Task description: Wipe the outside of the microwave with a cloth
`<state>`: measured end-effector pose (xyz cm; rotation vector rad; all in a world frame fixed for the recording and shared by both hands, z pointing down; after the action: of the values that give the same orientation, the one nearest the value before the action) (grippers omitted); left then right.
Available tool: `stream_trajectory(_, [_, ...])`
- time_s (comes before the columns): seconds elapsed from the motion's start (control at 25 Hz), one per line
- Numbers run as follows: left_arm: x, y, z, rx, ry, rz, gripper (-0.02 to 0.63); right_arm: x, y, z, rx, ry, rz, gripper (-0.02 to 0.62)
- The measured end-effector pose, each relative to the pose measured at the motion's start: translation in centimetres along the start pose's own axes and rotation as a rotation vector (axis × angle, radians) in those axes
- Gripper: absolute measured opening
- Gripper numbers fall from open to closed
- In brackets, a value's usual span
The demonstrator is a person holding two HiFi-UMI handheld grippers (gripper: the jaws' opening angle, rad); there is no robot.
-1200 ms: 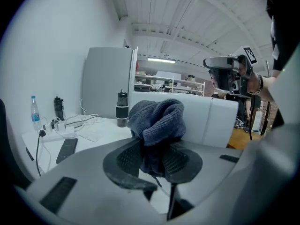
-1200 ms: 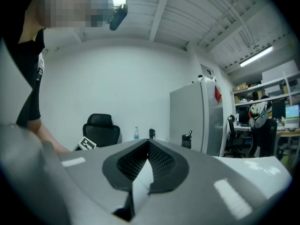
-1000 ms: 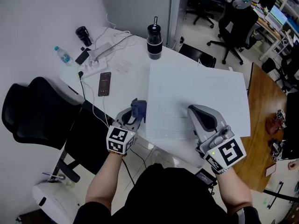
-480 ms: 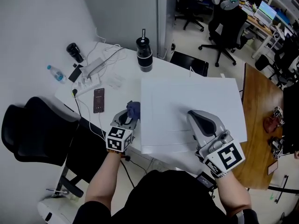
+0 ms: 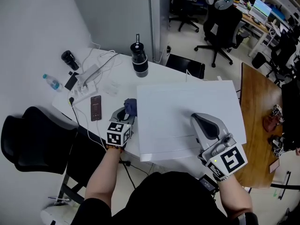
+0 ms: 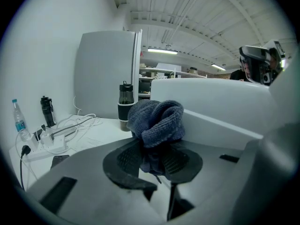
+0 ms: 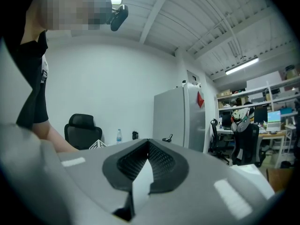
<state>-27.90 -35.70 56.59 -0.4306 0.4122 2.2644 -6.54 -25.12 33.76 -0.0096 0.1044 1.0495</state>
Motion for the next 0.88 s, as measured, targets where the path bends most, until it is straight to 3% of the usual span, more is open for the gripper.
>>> stream_trajectory(0.6, [-2.8, 2.6, -1.2, 0.019, 0.013, -0.03, 0.101, 1.9, -1.6, -0.5, 0.03, 0.001, 0.092, 0.002])
stream_trajectory(0.88, [-1.9, 3.0, -2.3, 0.013, -0.003, -0.063, 0.101, 1.8, -1.3, -0.6, 0.028, 0.011, 0.078, 0.002])
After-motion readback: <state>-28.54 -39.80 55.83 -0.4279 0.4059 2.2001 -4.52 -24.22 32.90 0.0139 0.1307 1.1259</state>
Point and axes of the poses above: the fingertips, and each gripper's own axes: x backward along the fingers, y to its left, z out of its underside, the point moved 1 cm from there along x, backward along the fingers, and after that the axes turned 11 degrees about z, right-handed, at the moved point
